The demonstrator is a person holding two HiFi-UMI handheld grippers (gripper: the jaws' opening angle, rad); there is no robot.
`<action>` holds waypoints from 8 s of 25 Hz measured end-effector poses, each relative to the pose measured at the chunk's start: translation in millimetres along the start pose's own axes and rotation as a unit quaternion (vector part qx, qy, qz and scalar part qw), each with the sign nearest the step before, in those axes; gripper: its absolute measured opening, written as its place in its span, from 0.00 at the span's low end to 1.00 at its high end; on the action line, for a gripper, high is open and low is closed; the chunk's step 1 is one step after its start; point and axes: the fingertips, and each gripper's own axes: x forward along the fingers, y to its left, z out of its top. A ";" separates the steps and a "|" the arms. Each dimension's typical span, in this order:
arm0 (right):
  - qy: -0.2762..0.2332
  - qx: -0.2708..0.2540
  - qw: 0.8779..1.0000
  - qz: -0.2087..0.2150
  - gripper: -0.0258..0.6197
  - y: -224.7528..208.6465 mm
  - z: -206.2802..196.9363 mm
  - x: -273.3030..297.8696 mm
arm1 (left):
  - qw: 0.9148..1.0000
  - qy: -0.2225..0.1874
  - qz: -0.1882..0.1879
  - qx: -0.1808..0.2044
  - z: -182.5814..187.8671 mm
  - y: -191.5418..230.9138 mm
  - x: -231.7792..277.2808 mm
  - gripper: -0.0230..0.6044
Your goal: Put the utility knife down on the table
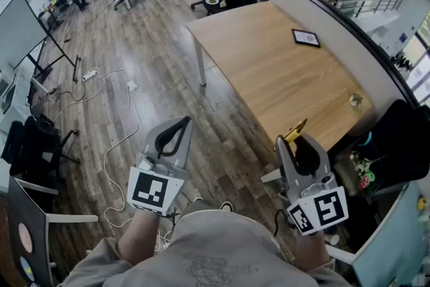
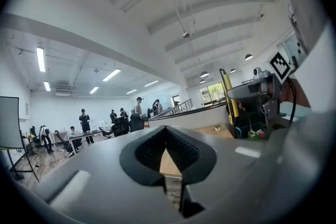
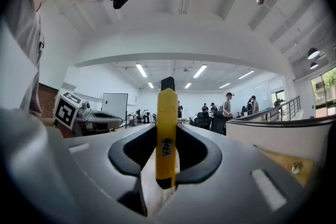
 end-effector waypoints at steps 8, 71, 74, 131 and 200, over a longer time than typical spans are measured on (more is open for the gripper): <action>0.001 0.013 1.000 0.004 0.23 -2.0 -3.7 5.4 | 1.000 0.001 -0.002 -0.007 -2.1 0.2 -0.7 0.04; 0.074 0.000 0.997 0.017 0.23 -39.4 -43.3 482.7 | 0.999 0.028 0.003 -0.017 -79.9 384.3 233.5 0.04; 0.079 0.000 0.997 0.018 0.23 -48.9 -52.5 503.3 | 0.999 0.031 0.005 -0.019 -87.9 397.7 250.5 0.04; 0.148 0.012 0.985 -0.088 0.23 -260.4 -92.0 819.6 | 0.989 0.067 -0.129 0.025 -111.3 594.9 637.7 0.04; 0.447 0.097 0.887 -0.065 0.23 -244.9 -386.0 971.3 | 0.956 0.223 -0.190 -0.018 -323.9 659.7 689.6 0.04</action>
